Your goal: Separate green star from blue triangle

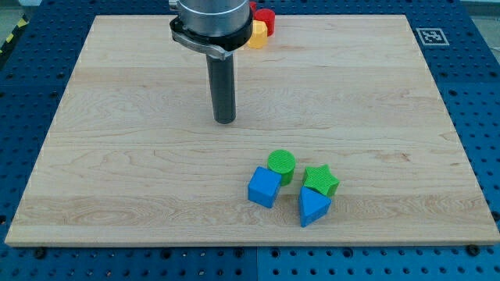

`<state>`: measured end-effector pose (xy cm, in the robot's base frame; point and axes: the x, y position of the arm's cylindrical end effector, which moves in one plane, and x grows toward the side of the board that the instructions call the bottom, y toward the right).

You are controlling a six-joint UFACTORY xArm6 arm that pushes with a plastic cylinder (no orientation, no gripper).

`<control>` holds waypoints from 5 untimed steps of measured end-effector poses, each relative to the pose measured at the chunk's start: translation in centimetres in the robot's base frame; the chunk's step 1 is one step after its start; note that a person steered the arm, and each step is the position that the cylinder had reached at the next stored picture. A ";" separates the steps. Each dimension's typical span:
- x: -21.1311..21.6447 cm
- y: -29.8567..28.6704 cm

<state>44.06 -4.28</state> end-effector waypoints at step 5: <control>4.0 -2.2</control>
<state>48.02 -6.48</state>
